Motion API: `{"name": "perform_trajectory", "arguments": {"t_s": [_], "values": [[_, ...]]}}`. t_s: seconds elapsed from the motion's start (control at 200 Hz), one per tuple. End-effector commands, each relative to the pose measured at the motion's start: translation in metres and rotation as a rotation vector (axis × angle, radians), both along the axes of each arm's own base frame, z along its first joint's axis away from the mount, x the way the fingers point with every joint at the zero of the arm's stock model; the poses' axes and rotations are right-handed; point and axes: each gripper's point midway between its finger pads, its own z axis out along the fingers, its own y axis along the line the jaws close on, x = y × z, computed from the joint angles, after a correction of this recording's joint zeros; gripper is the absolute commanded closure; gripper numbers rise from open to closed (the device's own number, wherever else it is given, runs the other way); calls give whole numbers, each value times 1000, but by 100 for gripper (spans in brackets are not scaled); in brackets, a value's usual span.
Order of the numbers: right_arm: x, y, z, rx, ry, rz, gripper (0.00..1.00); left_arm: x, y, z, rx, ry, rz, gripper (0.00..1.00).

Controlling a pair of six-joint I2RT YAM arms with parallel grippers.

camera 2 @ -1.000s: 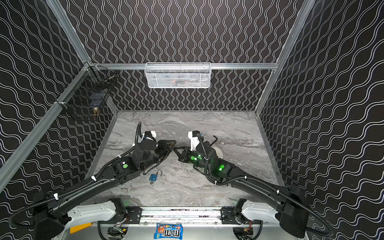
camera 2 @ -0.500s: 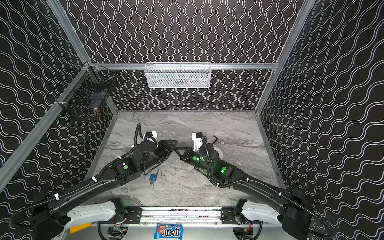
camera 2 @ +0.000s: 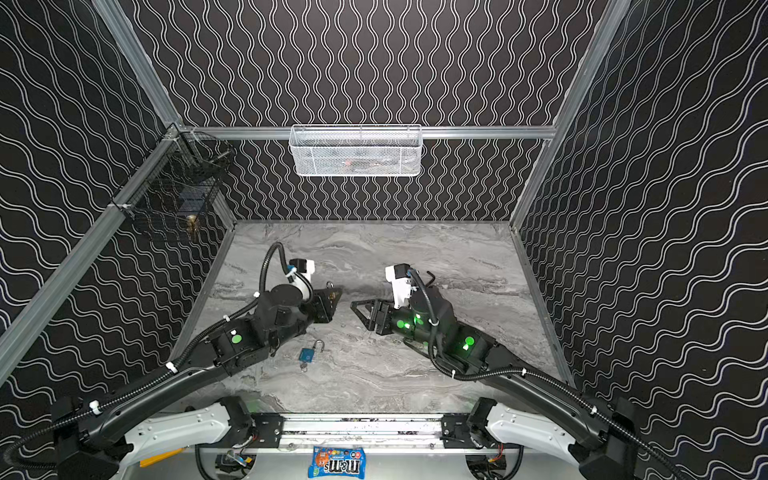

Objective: Unlock with the key

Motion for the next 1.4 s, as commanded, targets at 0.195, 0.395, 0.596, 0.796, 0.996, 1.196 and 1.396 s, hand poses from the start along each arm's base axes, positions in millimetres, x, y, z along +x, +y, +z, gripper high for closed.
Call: {"name": "perform_trajectory", "arguments": {"t_s": [0.195,0.395,0.596,0.796,0.996,1.196,1.396], "values": [[9,-13,-20,-219,26,47,28,-19,-15,16,159,-486,-289,100],[18,5,-20,-233,57,112,28,-24,-20,15,140,-549,-330,100],[30,21,-23,-265,48,135,28,-24,-25,9,152,-546,-350,100],[42,26,-33,-346,55,123,29,-22,-26,5,163,-536,-349,100],[52,22,-43,-456,48,104,30,-22,-23,6,170,-549,-341,100],[55,22,-48,-511,36,120,31,-22,-26,6,175,-549,-353,100],[59,17,-40,-546,-4,99,31,-23,-28,7,171,-555,-367,100]]}}
